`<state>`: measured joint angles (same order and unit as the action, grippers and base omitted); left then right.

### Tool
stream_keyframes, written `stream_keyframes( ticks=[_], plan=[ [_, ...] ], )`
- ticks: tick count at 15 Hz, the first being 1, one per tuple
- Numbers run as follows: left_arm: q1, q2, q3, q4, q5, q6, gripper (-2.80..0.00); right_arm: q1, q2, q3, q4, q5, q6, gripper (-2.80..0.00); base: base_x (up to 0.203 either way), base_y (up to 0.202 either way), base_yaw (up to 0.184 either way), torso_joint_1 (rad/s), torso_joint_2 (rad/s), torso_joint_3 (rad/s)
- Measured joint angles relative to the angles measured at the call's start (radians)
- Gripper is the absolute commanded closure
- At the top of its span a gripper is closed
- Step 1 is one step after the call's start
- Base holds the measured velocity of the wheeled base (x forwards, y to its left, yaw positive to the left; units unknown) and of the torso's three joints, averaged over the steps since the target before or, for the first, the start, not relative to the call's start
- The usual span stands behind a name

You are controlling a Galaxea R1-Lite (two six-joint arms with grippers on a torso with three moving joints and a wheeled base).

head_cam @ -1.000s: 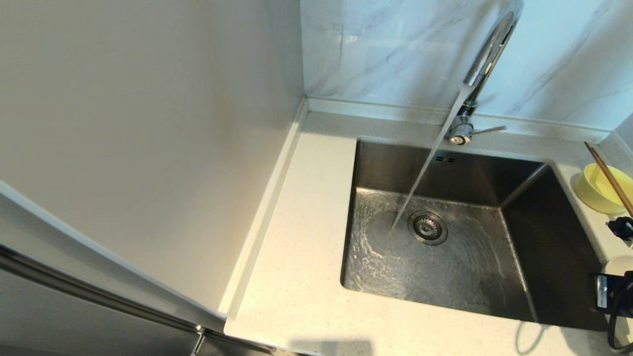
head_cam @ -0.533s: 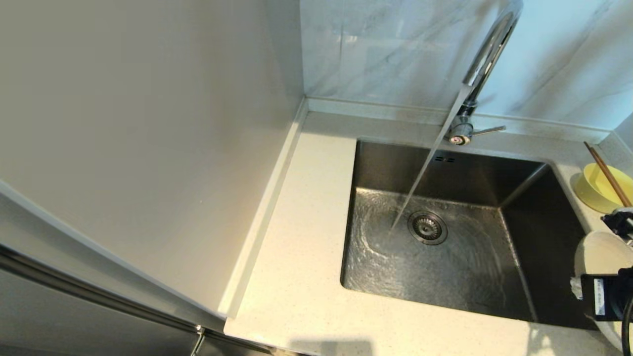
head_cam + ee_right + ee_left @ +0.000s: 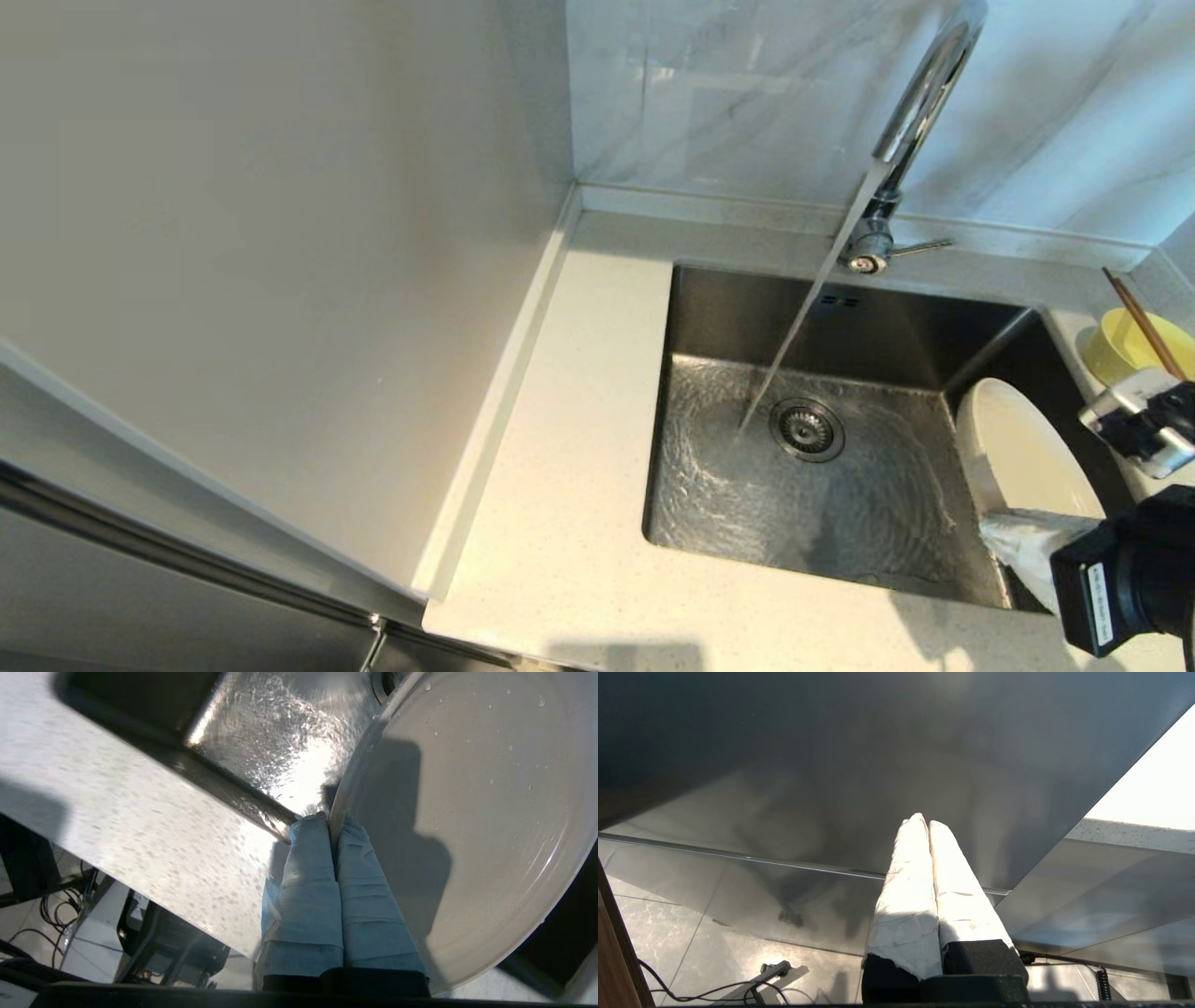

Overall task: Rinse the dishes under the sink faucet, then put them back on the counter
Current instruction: Rinse the plate

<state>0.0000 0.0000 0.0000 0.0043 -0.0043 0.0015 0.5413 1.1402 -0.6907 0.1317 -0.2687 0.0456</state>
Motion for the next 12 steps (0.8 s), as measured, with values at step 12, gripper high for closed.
stream_keyframes(
  ticks=[12],
  plan=[
    [0.000, 0.000, 0.000, 0.000, 0.000, 0.000, 0.00, 0.158, 0.282, -0.374, 0.009, 0.121, -0.069, 0.00, 0.000, 0.000, 0.000, 0.000, 0.00, 0.000]
  ],
)
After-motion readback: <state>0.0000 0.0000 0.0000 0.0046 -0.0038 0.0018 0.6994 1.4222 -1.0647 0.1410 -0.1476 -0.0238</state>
